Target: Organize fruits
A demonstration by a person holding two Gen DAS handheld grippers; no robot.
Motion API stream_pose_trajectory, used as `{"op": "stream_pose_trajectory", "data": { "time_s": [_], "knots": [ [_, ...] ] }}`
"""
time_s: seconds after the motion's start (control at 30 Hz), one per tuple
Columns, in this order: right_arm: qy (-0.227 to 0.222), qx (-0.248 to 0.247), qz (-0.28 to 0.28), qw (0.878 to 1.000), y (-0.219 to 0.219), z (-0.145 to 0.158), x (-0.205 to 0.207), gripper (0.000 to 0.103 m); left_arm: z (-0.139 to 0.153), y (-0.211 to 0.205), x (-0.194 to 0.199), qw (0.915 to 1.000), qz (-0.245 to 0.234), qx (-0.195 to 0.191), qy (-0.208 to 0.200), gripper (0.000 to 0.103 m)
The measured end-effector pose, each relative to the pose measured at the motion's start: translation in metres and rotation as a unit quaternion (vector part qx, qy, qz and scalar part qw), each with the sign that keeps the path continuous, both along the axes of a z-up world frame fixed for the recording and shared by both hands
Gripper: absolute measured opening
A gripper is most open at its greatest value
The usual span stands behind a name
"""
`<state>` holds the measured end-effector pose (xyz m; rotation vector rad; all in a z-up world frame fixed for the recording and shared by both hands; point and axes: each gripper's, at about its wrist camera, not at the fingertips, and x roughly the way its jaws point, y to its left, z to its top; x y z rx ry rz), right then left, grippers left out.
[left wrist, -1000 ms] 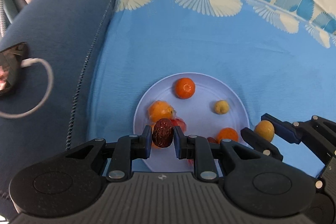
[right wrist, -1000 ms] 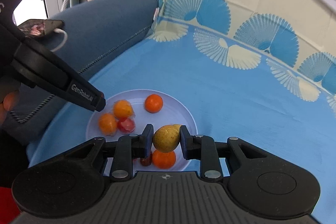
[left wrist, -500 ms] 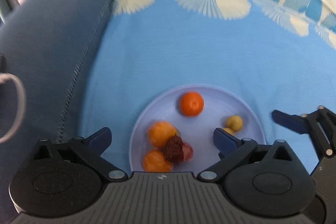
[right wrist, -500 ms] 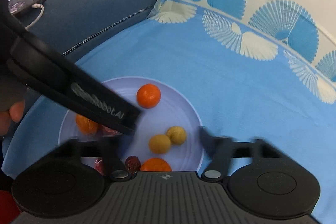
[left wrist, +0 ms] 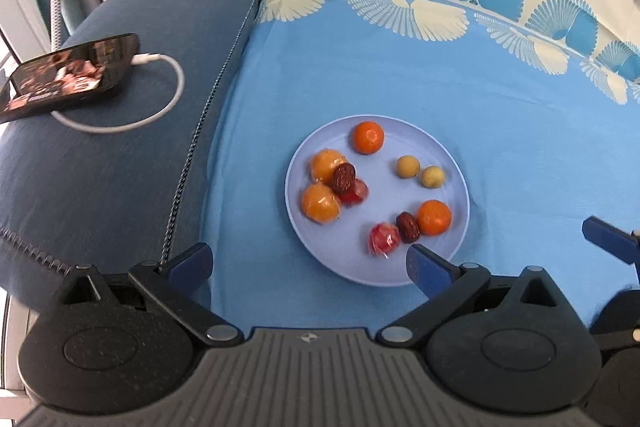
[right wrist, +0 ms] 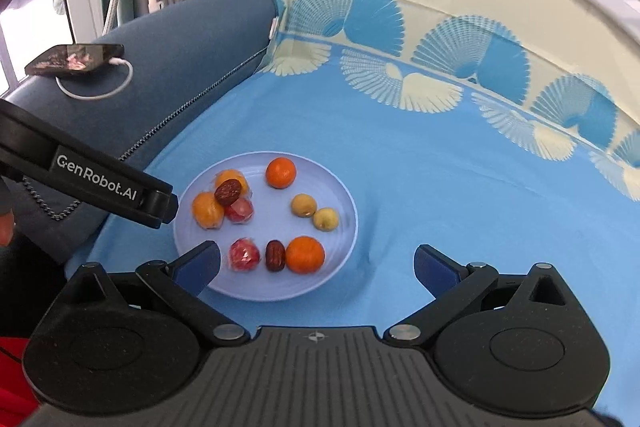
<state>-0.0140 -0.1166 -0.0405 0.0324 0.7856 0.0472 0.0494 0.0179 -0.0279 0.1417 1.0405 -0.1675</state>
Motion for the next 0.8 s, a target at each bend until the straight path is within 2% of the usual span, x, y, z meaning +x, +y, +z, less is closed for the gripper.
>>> {"op": "stream_pose_trajectory", "data": {
  "time_s": [0.17, 0.4, 0.8],
  "knots": [
    [-0.01, -0.002, 0.0, 1.0, 0.007, 0.009, -0.021, 0.102, 0.013, 0.0, -0.022, 0.9996, -0.005, 0.007, -0.026, 0.103],
    [-0.031, -0.009, 0.0, 0.999, 0.008, 0.022, -0.037, 0.102, 0.021, 0.0, -0.039, 0.9992, -0.005, 0.006, -0.039, 0.103],
    [-0.037, -0.013, -0.001, 0.999, 0.007, 0.028, -0.042, 0.102, 0.024, 0.0, -0.043, 0.9989, -0.006, 0.011, -0.044, 0.103]
  ]
}}
